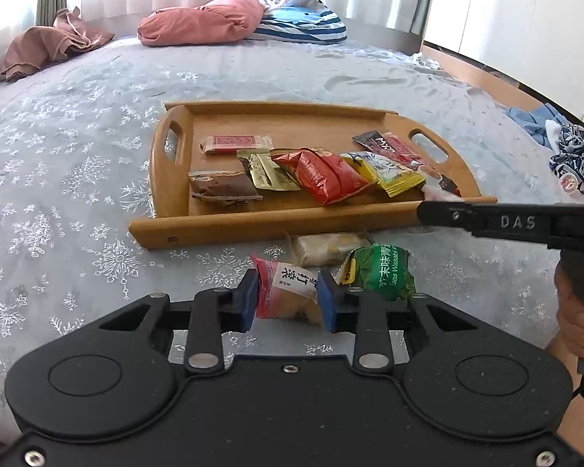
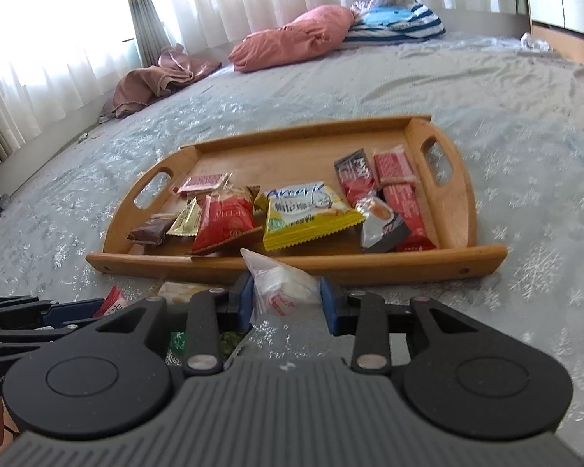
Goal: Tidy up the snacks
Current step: 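Carry the pink pack and white pack over the tray with both grippers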
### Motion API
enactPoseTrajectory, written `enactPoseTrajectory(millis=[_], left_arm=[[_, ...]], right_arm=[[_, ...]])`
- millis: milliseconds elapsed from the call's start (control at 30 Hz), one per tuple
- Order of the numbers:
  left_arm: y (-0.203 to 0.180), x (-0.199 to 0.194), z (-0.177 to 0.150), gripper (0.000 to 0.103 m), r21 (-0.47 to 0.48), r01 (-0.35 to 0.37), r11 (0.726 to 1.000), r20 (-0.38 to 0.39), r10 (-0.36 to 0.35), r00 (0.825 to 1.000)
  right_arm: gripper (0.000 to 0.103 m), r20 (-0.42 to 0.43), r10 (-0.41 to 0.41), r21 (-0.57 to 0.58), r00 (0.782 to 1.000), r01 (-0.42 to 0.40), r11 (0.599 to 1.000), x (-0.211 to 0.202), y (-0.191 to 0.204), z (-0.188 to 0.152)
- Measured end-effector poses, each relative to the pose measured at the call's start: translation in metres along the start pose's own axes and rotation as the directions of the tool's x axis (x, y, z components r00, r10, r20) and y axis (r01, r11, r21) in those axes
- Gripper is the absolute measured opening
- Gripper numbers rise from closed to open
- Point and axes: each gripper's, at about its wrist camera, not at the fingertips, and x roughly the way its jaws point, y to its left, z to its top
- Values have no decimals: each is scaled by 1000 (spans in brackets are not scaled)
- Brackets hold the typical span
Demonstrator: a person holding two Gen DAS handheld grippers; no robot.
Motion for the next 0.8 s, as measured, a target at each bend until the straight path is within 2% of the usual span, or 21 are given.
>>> enactPoseTrajectory(millis=[300, 433, 633, 800], left_arm=[[3, -15, 10, 30, -21, 9, 1000, 39, -8, 999], [6, -21, 22, 30, -51, 33, 998, 52, -31, 998], [6, -22, 44, 30, -35, 15, 999, 87, -12, 996], [9, -16, 65, 30, -58, 31, 998, 99, -25, 995]], right_arm=[[39, 53, -16, -26, 998, 17, 1000, -15, 0, 8], [40, 67, -21, -21, 998, 22, 1000, -17, -2, 13], [40, 89, -42, 0, 995, 42, 999, -17, -9, 24], [40, 103, -62, 0, 993, 63, 998, -15, -13, 33]])
